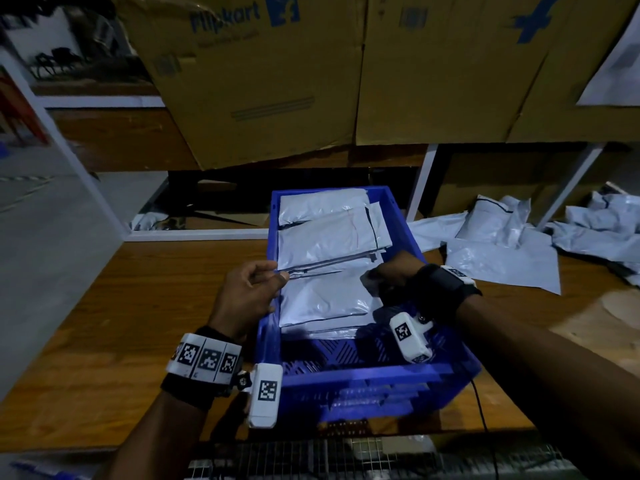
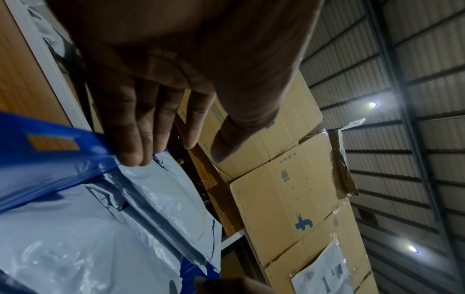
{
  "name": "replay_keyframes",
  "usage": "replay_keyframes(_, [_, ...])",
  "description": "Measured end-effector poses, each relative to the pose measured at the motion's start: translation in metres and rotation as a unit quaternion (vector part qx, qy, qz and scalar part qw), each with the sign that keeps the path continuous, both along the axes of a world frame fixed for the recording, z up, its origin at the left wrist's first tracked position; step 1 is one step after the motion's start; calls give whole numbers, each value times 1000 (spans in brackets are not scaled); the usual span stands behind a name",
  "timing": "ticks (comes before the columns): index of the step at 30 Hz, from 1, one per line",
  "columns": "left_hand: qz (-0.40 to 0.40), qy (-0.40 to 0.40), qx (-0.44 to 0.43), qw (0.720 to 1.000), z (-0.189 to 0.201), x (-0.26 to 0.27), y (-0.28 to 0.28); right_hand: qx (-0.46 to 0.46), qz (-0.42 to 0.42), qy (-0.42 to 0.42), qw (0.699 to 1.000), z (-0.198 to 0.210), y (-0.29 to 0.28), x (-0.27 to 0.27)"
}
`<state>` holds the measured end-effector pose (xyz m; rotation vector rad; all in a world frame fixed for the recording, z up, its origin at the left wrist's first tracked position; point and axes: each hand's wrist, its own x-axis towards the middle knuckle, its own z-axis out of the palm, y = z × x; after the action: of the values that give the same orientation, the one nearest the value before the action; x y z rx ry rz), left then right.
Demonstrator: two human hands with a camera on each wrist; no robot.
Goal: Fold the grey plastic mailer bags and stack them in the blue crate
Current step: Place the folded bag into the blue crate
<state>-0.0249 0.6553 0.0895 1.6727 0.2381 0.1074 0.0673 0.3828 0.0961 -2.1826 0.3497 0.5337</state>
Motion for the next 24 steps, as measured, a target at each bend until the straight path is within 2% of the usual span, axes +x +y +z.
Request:
replay_keyframes(3, [-25,-6,20,999,8,-10,-4,-14,4,-47,999,13,-8,-2])
replay_keyframes(7, [-51,-35,-21,998,27,-26,-27,78,-22,-60,995,40,-27,-23])
replay_keyframes(11, [-86,-46,-62,993,40,-40,-80,154,-44,-69,985,55,-67,-54])
replay_keyframes(16, [-135,-46,-66,988,30,-52,-186,183,-63,-85,977,43,-155,-83])
replay_keyframes(19, [-166,-37,-66,983,15,-46,-267,197,-96,-95,971,24,-233,-100])
replay_keyframes(24, [-192,20,-94,977,-23,-31,-411,247,-157,-84,952,-7,-370,-123])
